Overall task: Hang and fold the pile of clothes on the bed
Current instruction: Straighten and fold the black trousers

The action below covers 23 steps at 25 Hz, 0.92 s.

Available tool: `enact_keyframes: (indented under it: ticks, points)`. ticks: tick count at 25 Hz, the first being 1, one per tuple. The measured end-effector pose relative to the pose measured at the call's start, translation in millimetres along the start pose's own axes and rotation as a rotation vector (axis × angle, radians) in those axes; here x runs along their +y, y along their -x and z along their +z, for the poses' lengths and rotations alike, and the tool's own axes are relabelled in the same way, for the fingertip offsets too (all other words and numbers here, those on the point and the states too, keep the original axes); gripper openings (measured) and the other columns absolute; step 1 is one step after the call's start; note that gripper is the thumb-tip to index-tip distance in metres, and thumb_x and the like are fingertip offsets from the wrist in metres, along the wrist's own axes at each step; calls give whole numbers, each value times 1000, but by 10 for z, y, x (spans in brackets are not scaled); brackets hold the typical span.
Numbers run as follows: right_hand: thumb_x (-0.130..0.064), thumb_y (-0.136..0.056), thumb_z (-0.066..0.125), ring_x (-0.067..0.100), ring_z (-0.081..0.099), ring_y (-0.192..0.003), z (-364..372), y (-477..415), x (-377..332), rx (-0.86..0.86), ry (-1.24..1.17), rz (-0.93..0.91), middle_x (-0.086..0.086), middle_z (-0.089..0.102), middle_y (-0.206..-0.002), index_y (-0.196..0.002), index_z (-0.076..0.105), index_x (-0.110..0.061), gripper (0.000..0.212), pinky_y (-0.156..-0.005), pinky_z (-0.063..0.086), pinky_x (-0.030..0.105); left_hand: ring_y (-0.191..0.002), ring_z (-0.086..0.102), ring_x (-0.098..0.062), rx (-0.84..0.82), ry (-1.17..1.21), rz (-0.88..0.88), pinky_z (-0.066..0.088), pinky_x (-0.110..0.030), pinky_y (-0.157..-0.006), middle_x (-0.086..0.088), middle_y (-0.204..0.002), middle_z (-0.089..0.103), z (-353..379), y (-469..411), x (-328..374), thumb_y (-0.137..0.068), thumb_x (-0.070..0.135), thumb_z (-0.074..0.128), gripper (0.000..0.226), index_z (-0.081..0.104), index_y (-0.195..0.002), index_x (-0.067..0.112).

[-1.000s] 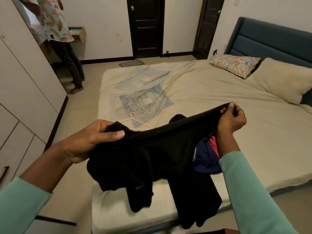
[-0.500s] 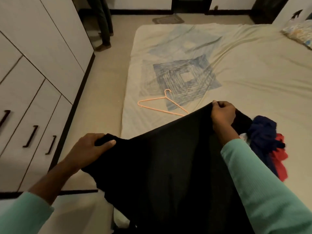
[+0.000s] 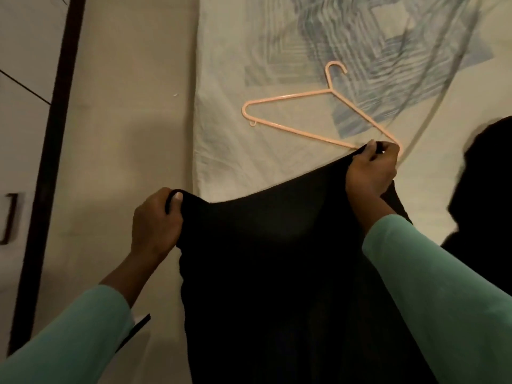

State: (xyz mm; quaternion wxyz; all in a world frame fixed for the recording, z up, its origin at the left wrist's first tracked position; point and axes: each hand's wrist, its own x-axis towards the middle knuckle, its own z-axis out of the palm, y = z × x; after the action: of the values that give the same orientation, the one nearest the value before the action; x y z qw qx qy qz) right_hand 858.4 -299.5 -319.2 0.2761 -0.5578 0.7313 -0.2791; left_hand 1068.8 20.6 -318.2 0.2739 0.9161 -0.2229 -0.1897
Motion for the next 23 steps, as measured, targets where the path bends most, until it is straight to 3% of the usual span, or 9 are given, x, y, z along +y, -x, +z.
enact_keyframes:
  ticks: [5, 10, 13, 15, 16, 17, 19, 21, 23]
  points:
    - [-39, -110, 33, 38, 64, -107, 262, -60, 107, 94, 275, -111, 15, 71, -113, -129, 48, -14, 34, -77, 32, 37, -78, 59, -34, 121, -26, 61, 39, -41, -67, -12, -87, 64, 387, -328, -261, -110, 27, 44, 24, 61, -103, 11]
    - [-36, -110, 34, 37, 62, -112, 290, -142, 103, 59, 248, -115, 14, 71, -116, -127, 51, -14, 33, -81, 35, 38, -75, 61, -48, 278, -146, 41, 35, -42, -62, -25, -83, 64, 368, -410, -269, -109, 43, 37, 38, 58, -108, 11]
    - [-38, -106, 43, 31, 61, -114, 152, -180, 15, -25, 164, -91, 9, 71, -118, -121, 61, -14, 33, -87, 40, 34, -72, 64, -48, 229, -198, 223, 37, -40, -61, -21, -77, 65, 130, -337, -193, -99, 64, 41, 53, 61, -99, 15]
    - [-45, -98, 55, 22, 66, -97, 39, -224, -33, -131, 54, -73, 2, 73, -105, -104, 68, -15, 34, -91, 47, 30, -66, 67, -39, 163, -296, 422, 35, -32, -57, -10, -72, 68, -94, -229, -104, -82, 81, 55, 63, 66, -94, 19]
    - [-48, -93, 62, 19, 70, -85, -39, -253, -56, -170, -24, -35, 2, 75, -96, -94, 68, -15, 33, -89, 55, 35, -63, 67, -35, 133, -353, 504, 33, -30, -55, -6, -70, 69, -199, -142, -44, -74, 87, 57, 69, 68, -92, 21]
    - [-44, -89, 69, 18, 72, -71, -112, -275, -68, -204, -88, 11, 5, 76, -91, -88, 66, -15, 29, -81, 62, 38, -59, 66, -33, 117, -392, 556, 31, -28, -53, -4, -67, 68, -284, -59, 12, -71, 90, 55, 73, 69, -89, 21]
    - [-23, -89, 75, 14, 70, -55, -295, -273, -76, -252, -185, 99, 12, 77, -95, -88, 62, -15, 15, -59, 62, 30, -52, 61, -34, 175, -430, 604, 30, -29, -52, -8, -61, 64, -393, 140, 105, -76, 87, 55, 73, 68, -86, 16]
    - [-12, -89, 73, 17, 72, -63, -510, -265, -27, -241, -310, 171, 14, 75, -105, -88, 62, -16, 12, -53, 57, 24, -51, 59, -37, 305, -416, 603, 34, -32, -51, -14, -61, 63, -427, 383, 161, -83, 76, 62, 66, 68, -85, 11]
    - [-5, -92, 68, 18, 71, -80, -805, -190, 42, -239, -455, 230, 12, 72, -110, -87, 65, -16, 13, -58, 58, 22, -52, 59, -39, 384, -359, 614, 40, -38, -51, -15, -65, 66, -429, 700, 193, -90, 68, 66, 57, 68, -86, 11]
